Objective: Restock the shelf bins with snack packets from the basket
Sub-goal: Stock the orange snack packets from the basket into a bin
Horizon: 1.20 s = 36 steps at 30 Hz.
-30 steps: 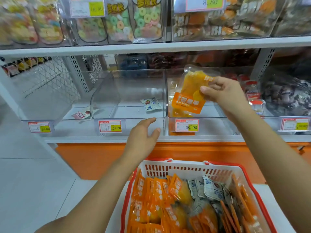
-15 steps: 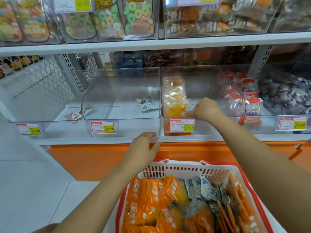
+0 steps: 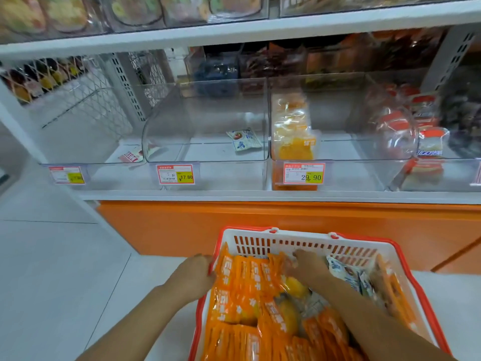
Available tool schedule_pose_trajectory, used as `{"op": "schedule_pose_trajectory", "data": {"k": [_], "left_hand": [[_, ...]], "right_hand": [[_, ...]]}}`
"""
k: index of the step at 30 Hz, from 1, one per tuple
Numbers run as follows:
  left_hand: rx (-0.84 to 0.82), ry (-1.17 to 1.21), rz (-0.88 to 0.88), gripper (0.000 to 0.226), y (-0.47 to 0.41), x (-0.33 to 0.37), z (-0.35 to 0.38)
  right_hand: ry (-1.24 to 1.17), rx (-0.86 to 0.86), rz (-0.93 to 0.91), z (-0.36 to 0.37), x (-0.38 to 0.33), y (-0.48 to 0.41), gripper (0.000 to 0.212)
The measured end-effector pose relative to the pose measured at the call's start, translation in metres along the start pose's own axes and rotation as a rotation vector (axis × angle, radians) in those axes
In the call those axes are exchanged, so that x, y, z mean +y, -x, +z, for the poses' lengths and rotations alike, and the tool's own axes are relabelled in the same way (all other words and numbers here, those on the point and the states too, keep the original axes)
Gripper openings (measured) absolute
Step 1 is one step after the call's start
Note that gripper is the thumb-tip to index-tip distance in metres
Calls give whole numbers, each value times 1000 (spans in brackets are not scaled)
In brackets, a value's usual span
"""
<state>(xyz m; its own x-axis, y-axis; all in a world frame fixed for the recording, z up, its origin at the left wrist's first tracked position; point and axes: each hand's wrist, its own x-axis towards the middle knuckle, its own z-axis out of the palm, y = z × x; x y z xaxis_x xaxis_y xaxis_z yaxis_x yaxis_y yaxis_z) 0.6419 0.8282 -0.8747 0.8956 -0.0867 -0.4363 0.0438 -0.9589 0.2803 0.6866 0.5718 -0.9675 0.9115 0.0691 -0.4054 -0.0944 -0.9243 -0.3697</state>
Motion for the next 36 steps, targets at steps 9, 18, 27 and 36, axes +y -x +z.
{"op": "schedule_pose_trajectory", "data": {"k": [9, 18, 27, 36], "left_hand": [[-106, 47, 2, 36, -1, -10, 7], [-107, 426, -86, 43, -14, 14, 0], [-196, 1254, 61, 32, 0, 60, -37], [212, 1153, 358, 11, 14, 96, -86]], "right_hand": [[-10, -149, 35, 58, 14, 19, 103], [-253, 304, -513, 10, -17, 48, 33], [-566, 744, -603, -68, -64, 78, 54], [-1066, 221, -426, -169, -80, 102, 22]]}}
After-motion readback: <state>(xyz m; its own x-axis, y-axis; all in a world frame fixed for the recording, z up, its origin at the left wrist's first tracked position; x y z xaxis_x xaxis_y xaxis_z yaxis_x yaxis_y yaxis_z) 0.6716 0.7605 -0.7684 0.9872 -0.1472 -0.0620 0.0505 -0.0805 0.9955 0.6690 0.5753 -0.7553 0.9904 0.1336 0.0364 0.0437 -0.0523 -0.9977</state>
